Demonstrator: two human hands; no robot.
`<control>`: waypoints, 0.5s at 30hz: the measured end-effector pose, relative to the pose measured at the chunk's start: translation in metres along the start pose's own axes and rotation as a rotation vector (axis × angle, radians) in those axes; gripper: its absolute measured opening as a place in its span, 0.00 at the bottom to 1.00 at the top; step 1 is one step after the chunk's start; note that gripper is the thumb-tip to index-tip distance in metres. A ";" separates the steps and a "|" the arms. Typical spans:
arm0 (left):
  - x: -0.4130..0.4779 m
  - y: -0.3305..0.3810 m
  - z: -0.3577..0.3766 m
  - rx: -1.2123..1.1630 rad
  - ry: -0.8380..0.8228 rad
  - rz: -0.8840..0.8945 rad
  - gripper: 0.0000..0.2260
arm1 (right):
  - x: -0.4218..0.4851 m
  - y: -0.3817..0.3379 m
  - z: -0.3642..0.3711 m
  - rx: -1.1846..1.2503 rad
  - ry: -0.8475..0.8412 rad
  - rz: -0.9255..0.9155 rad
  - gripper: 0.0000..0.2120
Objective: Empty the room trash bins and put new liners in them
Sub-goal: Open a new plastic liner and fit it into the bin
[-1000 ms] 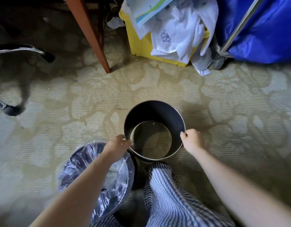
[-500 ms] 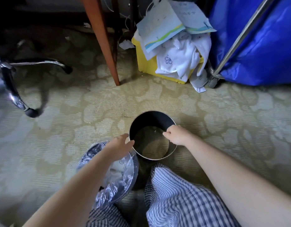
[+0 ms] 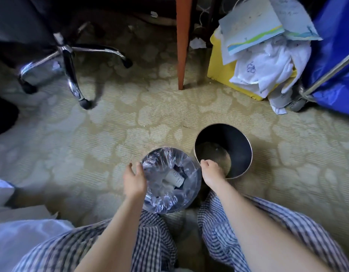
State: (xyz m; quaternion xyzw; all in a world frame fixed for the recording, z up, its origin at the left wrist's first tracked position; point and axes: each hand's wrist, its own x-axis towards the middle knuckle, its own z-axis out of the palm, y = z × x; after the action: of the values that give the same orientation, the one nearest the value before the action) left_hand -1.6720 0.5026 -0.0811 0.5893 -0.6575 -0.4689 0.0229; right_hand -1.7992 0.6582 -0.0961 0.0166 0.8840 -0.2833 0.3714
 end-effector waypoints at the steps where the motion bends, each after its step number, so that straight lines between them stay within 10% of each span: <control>1: 0.006 -0.015 0.001 -0.044 0.046 -0.057 0.22 | 0.000 0.006 0.010 0.065 0.038 0.041 0.20; 15: 0.082 -0.095 0.040 -0.646 -0.011 -0.721 0.38 | 0.043 0.072 0.077 0.812 -0.206 0.577 0.29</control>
State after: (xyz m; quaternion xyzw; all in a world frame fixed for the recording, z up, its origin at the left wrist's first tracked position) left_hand -1.6488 0.4735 -0.2074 0.7399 -0.2320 -0.6303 0.0374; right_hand -1.7632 0.6717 -0.2032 0.3752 0.6209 -0.4899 0.4833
